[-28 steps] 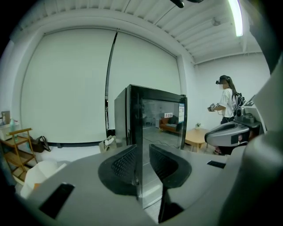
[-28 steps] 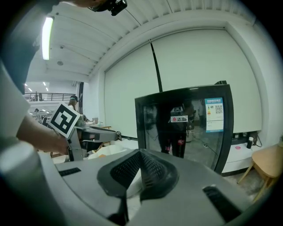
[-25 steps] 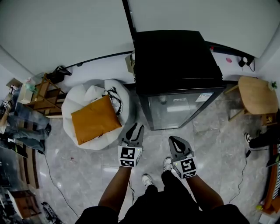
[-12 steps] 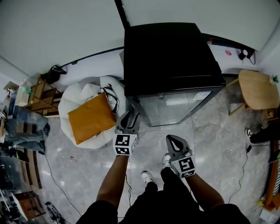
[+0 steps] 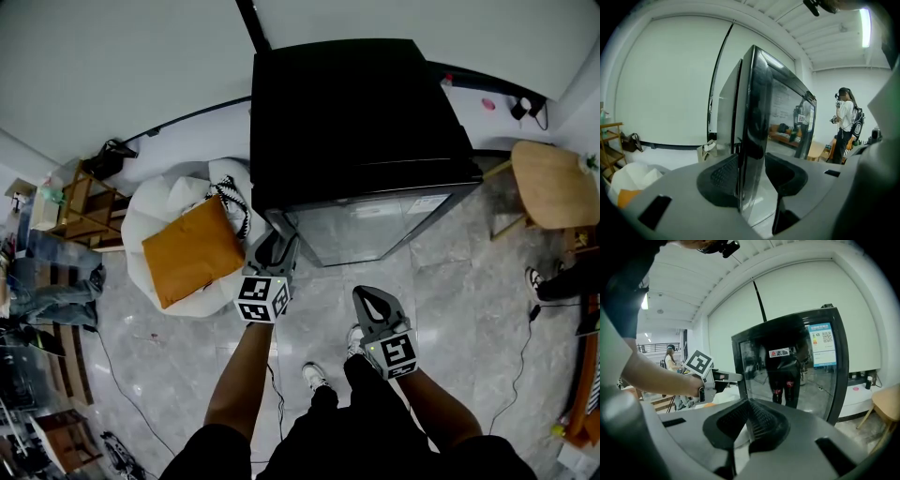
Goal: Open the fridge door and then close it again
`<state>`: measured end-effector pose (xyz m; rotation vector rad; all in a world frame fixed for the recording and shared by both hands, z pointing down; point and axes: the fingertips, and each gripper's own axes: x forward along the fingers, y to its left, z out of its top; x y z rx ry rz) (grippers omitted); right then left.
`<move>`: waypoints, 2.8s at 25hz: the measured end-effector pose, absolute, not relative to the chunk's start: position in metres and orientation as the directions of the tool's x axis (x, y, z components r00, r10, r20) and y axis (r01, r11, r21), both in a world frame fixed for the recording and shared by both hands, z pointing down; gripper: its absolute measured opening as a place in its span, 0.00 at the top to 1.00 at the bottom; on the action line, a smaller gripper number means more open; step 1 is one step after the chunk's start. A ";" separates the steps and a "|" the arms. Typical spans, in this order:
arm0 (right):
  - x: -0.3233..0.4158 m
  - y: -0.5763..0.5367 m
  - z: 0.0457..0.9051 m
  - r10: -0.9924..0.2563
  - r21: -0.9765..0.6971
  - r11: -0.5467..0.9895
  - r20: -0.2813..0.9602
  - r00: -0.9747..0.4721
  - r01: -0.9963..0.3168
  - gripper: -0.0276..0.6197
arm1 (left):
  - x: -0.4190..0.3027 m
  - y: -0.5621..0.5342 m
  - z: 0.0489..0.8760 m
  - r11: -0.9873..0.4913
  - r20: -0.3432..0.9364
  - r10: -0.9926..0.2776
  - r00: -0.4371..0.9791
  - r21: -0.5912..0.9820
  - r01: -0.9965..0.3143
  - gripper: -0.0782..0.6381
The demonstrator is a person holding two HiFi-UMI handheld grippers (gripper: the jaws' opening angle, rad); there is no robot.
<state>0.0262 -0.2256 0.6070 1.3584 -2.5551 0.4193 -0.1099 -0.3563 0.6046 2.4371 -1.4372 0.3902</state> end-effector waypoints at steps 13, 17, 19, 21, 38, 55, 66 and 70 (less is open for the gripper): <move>0.024 -0.218 0.611 -0.760 -0.159 0.543 0.325 -0.563 -0.824 0.93 | -0.108 -0.358 0.603 -0.476 0.368 -0.800 0.473 0.089 -0.875 0.65; 0.022 -0.212 0.611 -0.756 -0.159 0.553 0.317 -0.573 -0.818 0.93 | -0.110 -0.356 0.603 -0.466 0.374 -0.804 0.463 0.090 -0.880 0.65; 0.022 -0.210 0.611 -0.751 -0.160 0.559 0.320 -0.578 -0.814 0.93 | -0.109 -0.356 0.603 -0.460 0.378 -0.806 0.456 0.086 -0.884 0.66; 0.021 -0.209 0.607 -0.751 -0.156 0.563 0.314 -0.581 -0.811 0.93 | -0.109 -0.356 0.603 -0.452 0.381 -0.809 0.448 0.084 -0.888 0.66; 0.008 -0.205 0.590 -0.749 -0.157 0.579 0.285 -0.598 -0.800 0.93 | -0.108 -0.340 0.602 -0.459 0.388 -0.809 0.442 0.053 -0.887 0.68; -0.010 -0.170 0.575 -0.768 -0.093 0.575 0.282 -0.575 -0.813 0.93 | -0.098 -0.268 0.606 -0.525 0.406 -0.766 0.499 0.053 -0.849 0.74; -0.013 -0.111 0.557 -0.825 -0.064 0.497 0.274 -0.494 -0.865 0.93 | -0.069 -0.201 0.603 -0.636 0.411 -0.691 0.594 0.045 -0.771 0.78; -0.008 -0.088 0.549 -0.861 -0.055 0.439 0.259 -0.437 -0.897 0.93 | -0.059 -0.181 0.601 -0.667 0.412 -0.665 0.623 0.048 -0.743 0.78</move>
